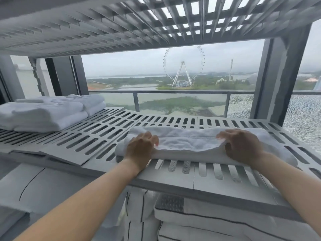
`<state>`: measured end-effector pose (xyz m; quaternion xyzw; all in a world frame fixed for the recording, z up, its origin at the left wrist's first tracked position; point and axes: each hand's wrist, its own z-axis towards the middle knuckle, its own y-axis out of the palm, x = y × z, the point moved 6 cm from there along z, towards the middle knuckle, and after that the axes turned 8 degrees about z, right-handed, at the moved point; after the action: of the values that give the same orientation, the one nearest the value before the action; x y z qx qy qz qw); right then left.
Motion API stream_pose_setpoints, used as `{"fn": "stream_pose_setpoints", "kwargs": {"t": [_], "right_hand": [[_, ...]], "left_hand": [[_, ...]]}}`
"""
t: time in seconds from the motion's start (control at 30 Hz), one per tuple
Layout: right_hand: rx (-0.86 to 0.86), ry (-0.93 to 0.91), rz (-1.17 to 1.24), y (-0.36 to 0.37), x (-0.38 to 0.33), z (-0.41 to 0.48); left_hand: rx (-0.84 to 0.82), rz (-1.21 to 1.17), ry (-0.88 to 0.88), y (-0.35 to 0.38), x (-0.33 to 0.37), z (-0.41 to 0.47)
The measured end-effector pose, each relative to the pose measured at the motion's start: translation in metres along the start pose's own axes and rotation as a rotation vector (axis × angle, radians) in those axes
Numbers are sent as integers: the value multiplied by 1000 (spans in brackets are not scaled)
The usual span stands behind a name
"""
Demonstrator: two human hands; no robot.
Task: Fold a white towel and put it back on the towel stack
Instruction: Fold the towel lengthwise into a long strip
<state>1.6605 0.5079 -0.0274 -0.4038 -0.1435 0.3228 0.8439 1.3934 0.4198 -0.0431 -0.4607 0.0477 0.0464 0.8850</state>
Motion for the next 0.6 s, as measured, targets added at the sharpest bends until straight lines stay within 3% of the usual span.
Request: {"fn": "stream_pose_setpoints", "kwargs": {"t": [0.13, 0.37, 0.5, 0.6], "right_hand": [[-23, -26, 118, 6, -16, -6], [98, 6, 172, 6, -19, -20], [223, -149, 77, -8, -34, -22], [251, -255, 61, -13, -45, -22]], "left_hand": [[13, 119, 39, -4, 13, 1], [-1, 184, -78, -4, 0, -2], [1, 209, 21, -8, -14, 1], [18, 150, 0, -15, -35, -3]]}}
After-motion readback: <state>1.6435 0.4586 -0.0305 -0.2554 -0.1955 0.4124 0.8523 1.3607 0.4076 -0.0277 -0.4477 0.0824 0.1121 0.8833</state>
